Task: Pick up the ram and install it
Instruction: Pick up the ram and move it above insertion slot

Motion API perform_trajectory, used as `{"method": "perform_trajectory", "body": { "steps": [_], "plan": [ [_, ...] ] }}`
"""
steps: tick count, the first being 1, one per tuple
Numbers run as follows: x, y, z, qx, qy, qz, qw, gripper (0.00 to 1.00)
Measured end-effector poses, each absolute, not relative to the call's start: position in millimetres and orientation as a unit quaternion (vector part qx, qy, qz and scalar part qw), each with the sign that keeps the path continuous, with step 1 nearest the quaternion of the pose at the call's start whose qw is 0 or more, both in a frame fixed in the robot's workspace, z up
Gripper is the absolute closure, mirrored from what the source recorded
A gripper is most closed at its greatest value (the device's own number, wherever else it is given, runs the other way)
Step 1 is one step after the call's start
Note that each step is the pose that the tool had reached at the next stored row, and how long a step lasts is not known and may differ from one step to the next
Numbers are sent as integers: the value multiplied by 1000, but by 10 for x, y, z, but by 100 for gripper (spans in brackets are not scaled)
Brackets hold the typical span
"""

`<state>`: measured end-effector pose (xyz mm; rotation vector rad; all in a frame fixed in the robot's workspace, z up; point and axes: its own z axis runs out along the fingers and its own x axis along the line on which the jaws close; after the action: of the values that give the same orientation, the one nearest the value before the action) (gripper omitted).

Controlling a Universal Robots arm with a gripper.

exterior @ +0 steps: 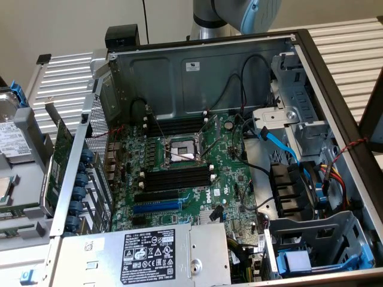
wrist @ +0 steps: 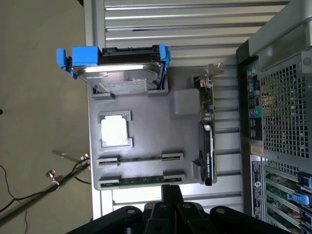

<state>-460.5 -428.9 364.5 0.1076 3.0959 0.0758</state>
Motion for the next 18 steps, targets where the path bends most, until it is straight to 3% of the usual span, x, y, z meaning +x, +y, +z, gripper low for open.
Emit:
{"method": "perform_trajectory", "body": {
  "steps": [18],
  "plan": [
    [-4617,-4289,3598,-102,994,27,17,89]
  ]
}}
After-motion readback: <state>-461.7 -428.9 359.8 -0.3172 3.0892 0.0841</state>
